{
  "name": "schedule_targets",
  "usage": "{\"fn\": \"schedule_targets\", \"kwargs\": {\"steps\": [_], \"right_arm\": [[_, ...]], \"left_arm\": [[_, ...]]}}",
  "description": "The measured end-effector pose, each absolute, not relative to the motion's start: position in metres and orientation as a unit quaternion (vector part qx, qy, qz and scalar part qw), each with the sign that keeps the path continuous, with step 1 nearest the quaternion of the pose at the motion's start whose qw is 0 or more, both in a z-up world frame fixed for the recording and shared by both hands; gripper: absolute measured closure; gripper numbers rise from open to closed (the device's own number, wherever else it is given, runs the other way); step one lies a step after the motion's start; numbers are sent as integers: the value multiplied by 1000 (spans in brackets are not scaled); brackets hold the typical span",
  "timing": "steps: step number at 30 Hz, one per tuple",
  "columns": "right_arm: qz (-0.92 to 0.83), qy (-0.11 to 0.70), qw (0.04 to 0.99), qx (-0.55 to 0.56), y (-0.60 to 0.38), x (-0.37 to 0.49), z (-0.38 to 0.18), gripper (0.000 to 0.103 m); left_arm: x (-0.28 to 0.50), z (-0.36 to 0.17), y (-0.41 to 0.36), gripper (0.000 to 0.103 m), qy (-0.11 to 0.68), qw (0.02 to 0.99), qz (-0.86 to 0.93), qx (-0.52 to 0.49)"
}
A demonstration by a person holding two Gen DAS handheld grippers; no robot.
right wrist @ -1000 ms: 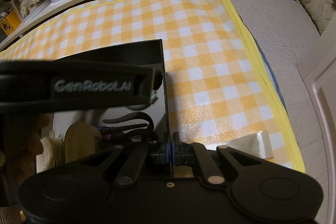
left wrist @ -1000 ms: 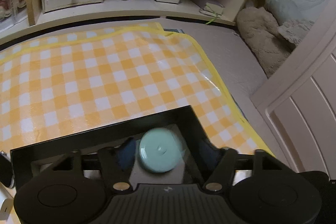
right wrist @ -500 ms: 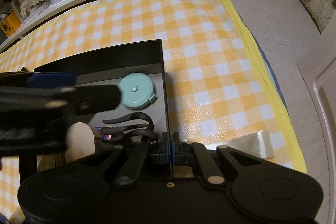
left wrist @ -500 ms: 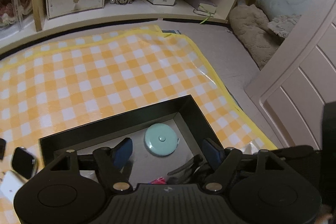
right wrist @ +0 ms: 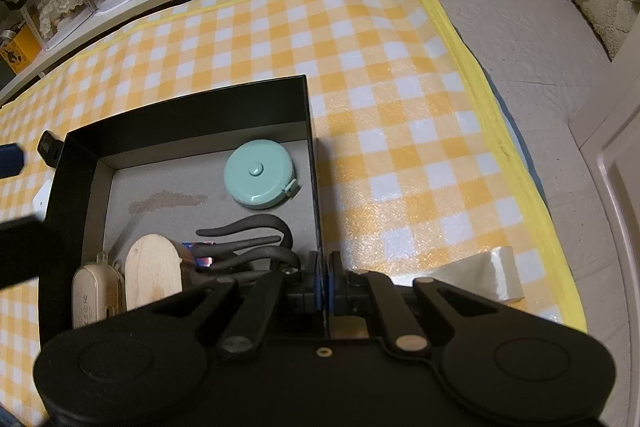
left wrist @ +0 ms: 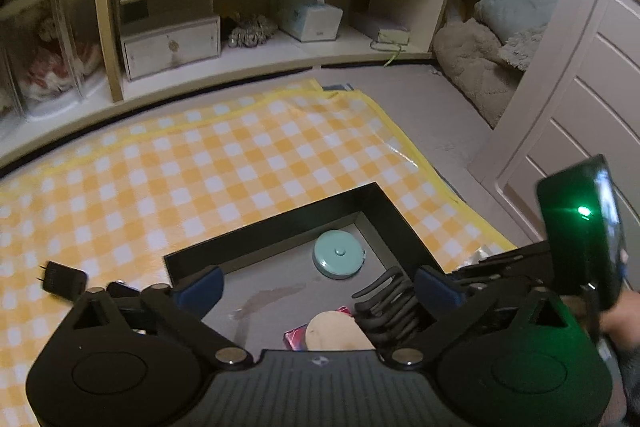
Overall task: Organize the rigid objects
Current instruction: 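Move the left gripper to the white plug charger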
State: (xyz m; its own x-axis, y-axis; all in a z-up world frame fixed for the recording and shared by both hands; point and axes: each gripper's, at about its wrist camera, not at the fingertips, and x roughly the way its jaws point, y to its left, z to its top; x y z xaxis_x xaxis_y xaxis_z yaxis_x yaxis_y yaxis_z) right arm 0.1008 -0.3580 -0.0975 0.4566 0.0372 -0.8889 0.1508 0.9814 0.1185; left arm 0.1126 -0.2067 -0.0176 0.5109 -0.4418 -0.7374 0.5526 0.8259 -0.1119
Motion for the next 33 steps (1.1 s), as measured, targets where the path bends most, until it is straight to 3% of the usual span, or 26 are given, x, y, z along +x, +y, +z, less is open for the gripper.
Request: {"fn": "schedule_targets", "kwargs": {"steps": [22,33], "right_arm": [[-34,521,848,88,-360,100,-100,99],[-35,522,848,84,-359,100,-101,99]], "left_arm": [[51,6,-164,0,369,870,-317,87],[71,-5,-113,0,366,885,-276,79]]}}
